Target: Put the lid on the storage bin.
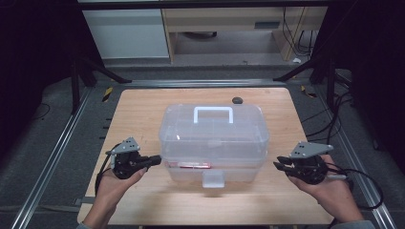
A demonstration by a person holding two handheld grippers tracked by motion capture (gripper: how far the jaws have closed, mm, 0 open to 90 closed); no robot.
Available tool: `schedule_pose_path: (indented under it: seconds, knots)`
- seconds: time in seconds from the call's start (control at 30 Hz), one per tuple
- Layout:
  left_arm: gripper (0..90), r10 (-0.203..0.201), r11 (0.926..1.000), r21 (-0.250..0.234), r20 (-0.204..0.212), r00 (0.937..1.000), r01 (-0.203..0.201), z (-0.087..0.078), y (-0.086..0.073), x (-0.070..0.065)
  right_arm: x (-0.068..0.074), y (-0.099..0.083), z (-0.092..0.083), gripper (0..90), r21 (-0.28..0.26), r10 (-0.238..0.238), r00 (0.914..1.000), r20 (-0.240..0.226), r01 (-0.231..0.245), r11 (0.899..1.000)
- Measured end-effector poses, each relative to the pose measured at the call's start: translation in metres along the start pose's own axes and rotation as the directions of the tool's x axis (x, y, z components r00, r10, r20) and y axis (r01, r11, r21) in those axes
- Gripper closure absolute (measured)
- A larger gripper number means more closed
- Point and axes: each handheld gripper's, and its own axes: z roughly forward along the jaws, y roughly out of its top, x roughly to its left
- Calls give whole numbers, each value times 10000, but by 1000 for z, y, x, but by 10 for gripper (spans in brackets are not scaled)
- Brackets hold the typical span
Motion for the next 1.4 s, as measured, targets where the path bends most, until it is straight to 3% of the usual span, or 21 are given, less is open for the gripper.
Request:
schedule_pose_path:
  seconds: [0.23, 0.43, 0.5, 0.57, 0.73, 1.0, 1.1, 1.17, 1.3, 1.4]
  knots:
    - [890, 203, 9991, 364, -92, 9998, -199, 2, -5, -1, 0, -1, 1, 742, 48, 47, 10000, -9, -47, 10000]
    - [879, 121, 9987, 494, -157, 9998, -113, 4, -11, 0, 0, -3, 1, 737, 96, 66, 10000, -6, -66, 9999]
    - [866, 121, 9987, 491, -315, 9994, -105, 2, -14, 1, 0, -4, 1, 730, 123, 68, 10000, -7, -68, 9999]
    - [848, -171, 9997, 180, -247, 9995, 175, -1, -17, 2, 0, -5, 2, 725, 131, 122, 9999, -38, -121, 9998]
    - [785, -225, 9997, 119, -625, 9978, 233, -5, -21, 6, -2, -10, 5, 695, 239, 257, 9997, 17, -257, 9994]
    - [542, -41, 9999, 155, -1408, 9900, 64, -7, -17, 11, -7, -15, 8, 579, 368, 525, 9980, 350, -537, 9979]
    - [429, 103, 9996, 287, -1751, 9845, -53, -6, -16, 13, -8, -16, 9, 514, 361, 531, 9970, 555, -551, 9978]
    - [330, 74, 9994, 343, -2058, 9786, -3, -5, -16, 15, -8, -17, 10, 484, 398, 564, 9960, 697, -593, 9974]
    - [186, 61, 9974, 716, -2176, 9760, 98, -3, -17, 20, -8, -18, 13, 424, 418, 575, 9945, 872, -613, 9972]
    - [112, -185, 9961, 795, -2344, 9720, 381, -1, -18, 24, -11, -18, 14, 384, 370, 721, 9911, 1123, -767, 9964]
